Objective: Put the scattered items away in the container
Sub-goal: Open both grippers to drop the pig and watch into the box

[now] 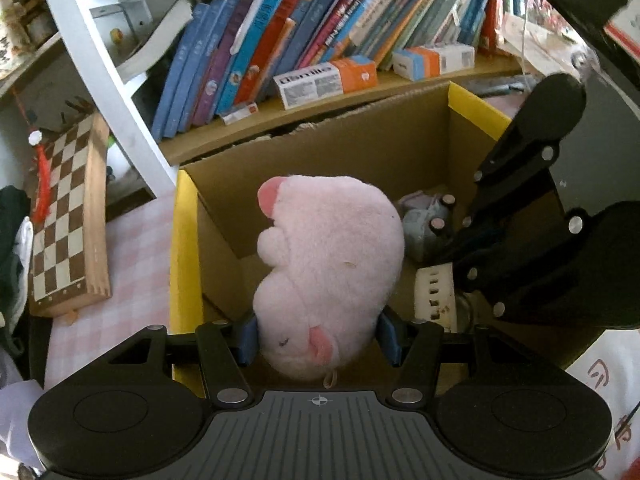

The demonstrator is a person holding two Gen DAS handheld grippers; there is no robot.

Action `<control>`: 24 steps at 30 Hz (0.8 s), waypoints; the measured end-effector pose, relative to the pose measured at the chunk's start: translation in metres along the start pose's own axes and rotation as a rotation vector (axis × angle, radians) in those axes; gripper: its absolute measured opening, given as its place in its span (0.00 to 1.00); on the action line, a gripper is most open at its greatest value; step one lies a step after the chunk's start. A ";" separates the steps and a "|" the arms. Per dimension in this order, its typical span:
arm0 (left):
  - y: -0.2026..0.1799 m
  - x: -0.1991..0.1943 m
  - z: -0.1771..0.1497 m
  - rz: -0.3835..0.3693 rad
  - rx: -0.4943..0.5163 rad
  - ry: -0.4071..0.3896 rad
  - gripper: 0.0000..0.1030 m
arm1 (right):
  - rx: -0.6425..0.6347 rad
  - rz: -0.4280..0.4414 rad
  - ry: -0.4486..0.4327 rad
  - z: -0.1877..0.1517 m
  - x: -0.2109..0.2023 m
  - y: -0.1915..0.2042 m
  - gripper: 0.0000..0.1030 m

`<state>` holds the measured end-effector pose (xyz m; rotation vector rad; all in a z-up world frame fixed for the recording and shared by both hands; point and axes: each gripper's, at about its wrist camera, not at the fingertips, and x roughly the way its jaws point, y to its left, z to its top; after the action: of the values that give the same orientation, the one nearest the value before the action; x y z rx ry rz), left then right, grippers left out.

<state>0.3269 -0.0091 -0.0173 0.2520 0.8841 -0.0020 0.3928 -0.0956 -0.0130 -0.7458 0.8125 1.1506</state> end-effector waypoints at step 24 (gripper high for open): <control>-0.002 -0.009 0.013 0.071 0.028 0.050 0.77 | 0.054 0.025 -0.050 -0.005 -0.011 -0.011 0.30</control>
<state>0.3312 -0.0154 -0.0027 0.3106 0.9248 0.0578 0.4002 -0.1073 -0.0056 -0.6614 0.8093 1.1607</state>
